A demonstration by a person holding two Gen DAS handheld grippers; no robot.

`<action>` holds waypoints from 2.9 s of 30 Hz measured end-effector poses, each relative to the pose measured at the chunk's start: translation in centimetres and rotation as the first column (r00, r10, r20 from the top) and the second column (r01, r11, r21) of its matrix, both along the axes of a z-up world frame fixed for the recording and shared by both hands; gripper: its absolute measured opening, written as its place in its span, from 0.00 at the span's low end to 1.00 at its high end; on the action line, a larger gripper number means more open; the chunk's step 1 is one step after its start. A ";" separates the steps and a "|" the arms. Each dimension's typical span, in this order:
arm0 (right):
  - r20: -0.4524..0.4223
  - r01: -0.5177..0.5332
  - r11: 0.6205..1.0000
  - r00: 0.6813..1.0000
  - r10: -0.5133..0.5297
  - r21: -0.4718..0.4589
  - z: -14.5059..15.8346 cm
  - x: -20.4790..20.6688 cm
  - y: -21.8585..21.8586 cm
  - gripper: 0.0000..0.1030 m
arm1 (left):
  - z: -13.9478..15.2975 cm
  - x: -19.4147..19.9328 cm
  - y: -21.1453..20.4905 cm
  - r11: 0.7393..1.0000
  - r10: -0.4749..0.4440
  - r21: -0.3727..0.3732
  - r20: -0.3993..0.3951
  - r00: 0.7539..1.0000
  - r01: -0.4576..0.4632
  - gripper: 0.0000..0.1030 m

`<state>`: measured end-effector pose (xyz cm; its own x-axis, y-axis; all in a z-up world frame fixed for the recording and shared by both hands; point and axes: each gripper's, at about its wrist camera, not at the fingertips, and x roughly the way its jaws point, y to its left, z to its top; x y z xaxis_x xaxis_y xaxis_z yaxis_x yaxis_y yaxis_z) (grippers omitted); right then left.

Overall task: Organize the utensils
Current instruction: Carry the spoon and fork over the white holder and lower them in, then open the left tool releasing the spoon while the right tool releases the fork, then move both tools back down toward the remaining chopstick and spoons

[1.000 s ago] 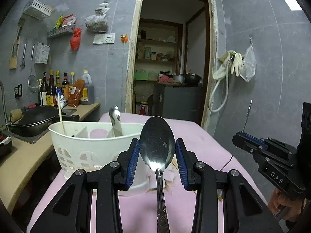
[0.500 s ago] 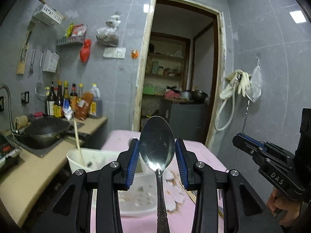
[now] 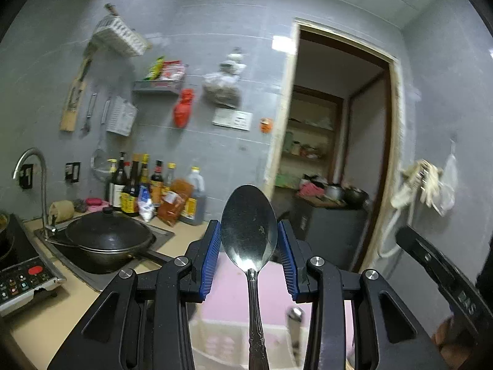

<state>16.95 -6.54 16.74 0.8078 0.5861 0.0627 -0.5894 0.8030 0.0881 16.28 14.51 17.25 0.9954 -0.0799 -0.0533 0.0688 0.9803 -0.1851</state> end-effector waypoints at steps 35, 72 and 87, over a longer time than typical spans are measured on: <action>-0.252 -0.067 0.989 0.967 0.032 -0.131 -9.7 4.9 2.8 0.09 | -9.6 3.1 0.8 1.000 -0.002 -0.008 -0.149 0.989 0.001 0.32; -0.183 0.280 0.944 0.933 -0.311 -0.173 -8.1 -2.5 -13.2 1.00 | -9.2 -3.3 -11.6 0.960 -0.181 0.172 -0.232 0.956 0.223 0.86; -0.392 0.230 0.895 0.837 -0.382 -0.381 -14.5 -3.9 -17.0 1.00 | -14.1 -2.2 -17.8 0.902 -0.227 0.210 -0.512 0.829 0.377 0.86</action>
<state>13.05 -23.53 2.24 0.8420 0.2310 -0.4875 -0.2654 0.9641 -0.0015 14.09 -3.33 3.15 0.7726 -0.2789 -0.5704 0.3499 0.9367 0.0159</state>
